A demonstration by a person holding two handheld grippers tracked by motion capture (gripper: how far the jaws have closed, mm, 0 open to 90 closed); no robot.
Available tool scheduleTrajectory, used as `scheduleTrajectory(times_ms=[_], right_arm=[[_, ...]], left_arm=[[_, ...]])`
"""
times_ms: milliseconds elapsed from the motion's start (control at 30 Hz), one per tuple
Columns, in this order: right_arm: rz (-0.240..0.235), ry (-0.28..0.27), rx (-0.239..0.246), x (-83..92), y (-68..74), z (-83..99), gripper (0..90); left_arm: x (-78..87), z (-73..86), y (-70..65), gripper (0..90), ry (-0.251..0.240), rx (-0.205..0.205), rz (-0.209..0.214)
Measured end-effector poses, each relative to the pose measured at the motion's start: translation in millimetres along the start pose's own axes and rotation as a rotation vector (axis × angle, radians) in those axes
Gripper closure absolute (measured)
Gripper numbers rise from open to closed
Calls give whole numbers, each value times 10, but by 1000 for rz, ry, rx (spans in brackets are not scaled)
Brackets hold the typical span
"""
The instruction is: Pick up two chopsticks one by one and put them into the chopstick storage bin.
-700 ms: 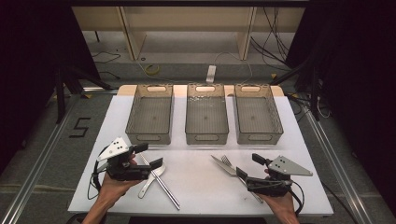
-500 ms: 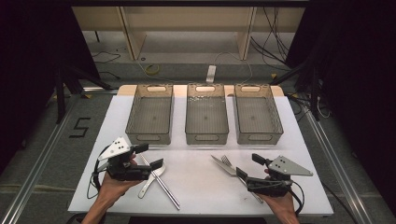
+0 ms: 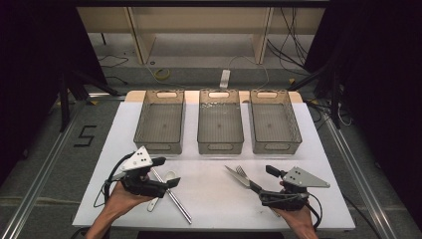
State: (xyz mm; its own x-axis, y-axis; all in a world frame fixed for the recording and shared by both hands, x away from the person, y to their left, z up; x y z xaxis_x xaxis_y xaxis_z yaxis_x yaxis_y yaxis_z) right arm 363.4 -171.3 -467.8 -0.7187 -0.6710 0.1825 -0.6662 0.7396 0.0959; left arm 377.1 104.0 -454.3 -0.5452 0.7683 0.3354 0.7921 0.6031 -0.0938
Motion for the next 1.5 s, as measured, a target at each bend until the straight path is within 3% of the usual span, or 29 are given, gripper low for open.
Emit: scheduleTrajectory(times_ms=[233,333,433,733,933,1200,1233,1500], right_arm=[[-7,-3,-8,5,-2,-11,238],[-6,12,-1,-5,-2,12,240],[-9,22,5,-12,10,25,241],[-26,43,11,-24,28,51,241],[-35,53,12,-33,43,63,242],[-59,76,19,-47,81,95,242],[-60,81,22,-49,84,101,242],[-62,90,20,-53,85,113,243]], left_arm=[[-54,62,-33,161,99,-59,58],[-62,117,-19,187,161,-118,49],[-57,170,-21,199,214,-136,71],[-74,520,-64,254,381,-213,142],[-90,704,-97,276,461,-259,188],[-118,841,-84,282,531,-307,206],[-138,877,-93,283,549,-327,208],[-170,894,-96,302,564,-366,219]])
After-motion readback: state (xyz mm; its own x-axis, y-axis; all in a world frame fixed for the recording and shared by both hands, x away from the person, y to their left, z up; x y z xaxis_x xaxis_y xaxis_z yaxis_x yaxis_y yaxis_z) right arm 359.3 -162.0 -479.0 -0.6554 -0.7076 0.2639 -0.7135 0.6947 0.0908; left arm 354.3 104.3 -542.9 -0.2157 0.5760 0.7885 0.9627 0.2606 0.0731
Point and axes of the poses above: each handheld gripper's, and its own axes: x roughly backward along the jaws, z roughly out of its underside, y roughly to its left, the point moved 10 cm from there along -x, roughly forward along the jaws, and after that the axes turned 11 degrees about -y, right-handed, at the moved point
